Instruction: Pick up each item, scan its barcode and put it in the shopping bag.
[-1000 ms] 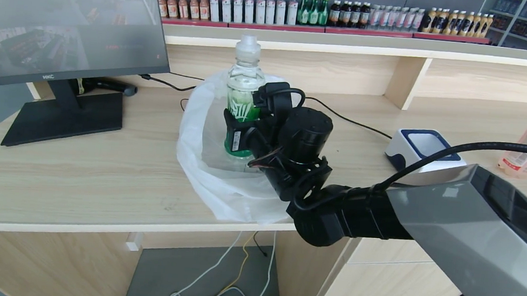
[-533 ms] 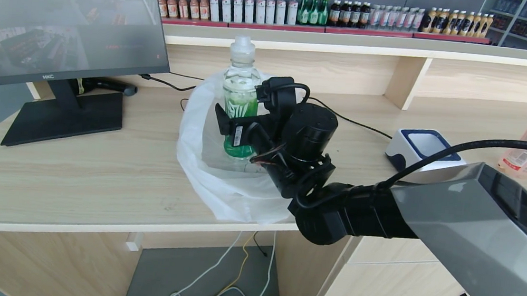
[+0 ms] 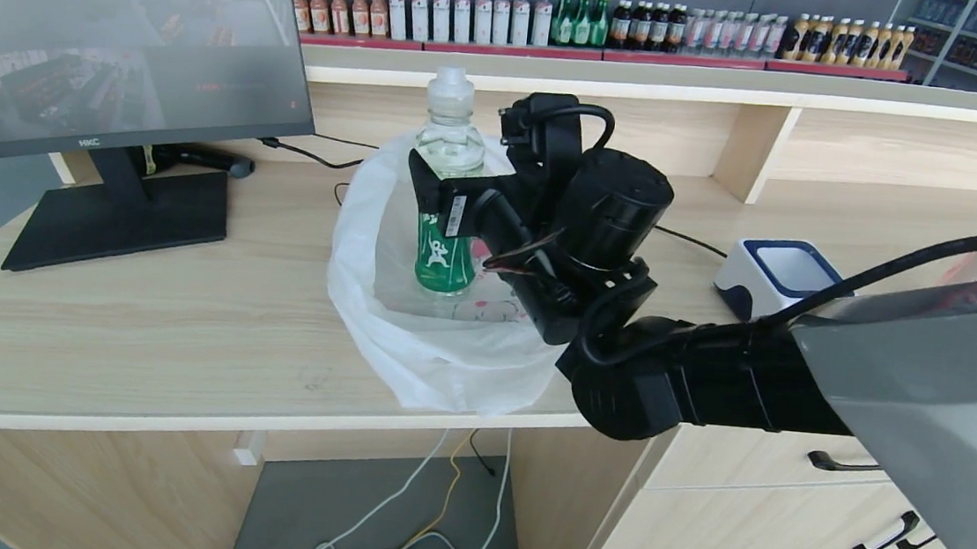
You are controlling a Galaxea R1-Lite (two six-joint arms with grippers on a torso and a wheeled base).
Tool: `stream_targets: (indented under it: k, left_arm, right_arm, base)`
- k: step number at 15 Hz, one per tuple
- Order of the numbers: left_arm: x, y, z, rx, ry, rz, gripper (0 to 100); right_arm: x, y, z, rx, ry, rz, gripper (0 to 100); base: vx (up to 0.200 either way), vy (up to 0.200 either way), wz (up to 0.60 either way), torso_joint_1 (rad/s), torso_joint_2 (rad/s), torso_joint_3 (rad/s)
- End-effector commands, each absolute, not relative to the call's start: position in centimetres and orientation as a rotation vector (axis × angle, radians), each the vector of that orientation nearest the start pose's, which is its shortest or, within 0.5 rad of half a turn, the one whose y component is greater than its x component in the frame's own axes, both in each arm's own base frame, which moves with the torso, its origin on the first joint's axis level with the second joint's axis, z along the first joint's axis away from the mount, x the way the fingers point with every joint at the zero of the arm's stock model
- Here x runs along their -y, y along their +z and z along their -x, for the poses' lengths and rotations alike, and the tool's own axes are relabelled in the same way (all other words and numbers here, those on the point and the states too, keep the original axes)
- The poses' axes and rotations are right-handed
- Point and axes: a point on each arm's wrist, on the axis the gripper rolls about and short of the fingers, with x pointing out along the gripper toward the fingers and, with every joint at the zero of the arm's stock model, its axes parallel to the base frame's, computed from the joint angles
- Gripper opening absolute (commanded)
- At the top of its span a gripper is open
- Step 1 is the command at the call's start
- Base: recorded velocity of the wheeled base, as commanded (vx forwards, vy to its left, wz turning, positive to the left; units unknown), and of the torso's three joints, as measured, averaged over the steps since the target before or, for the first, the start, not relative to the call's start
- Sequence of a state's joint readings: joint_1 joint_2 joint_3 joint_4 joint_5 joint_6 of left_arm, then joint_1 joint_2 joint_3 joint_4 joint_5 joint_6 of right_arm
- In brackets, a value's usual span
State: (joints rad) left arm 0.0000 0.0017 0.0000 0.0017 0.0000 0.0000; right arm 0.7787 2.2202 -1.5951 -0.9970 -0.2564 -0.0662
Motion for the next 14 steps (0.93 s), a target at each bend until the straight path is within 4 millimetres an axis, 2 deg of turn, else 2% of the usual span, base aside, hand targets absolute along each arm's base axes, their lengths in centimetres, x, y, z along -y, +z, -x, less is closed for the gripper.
stream_targets:
  k: [1, 7, 10, 14]
  left_arm:
    - [0.0, 7.5, 2.3, -0.003, 0.0, 0.0, 100]
    - [0.0, 7.5, 2.3, -0.003, 0.0, 0.0, 100]
    - [0.0, 7.5, 2.3, -0.003, 0.0, 0.0, 100]
    - [0.0, 7.5, 2.3, -0.003, 0.0, 0.0, 100]
  right_arm:
    - [-30.8, 25.6, -32.1, 0.37, 0.502, -0.137, 100]
    - [-27.9, 26.8, -29.1, 0.372, 0.512, -0.139, 100]
    - [-25.5, 26.8, -26.5, 0.405, 0.553, -0.143, 100]
    - [-20.9, 24.1, -24.4, 0.372, 0.54, -0.131, 100]
  base:
    - [0.0, 0.0, 0.0, 0.0, 0.0, 0.0]
    - [0.0, 0.0, 0.0, 0.0, 0.0, 0.0]
    - [0.0, 0.0, 0.0, 0.0, 0.0, 0.0]
    - [0.0, 0.0, 0.0, 0.0, 0.0, 0.0]
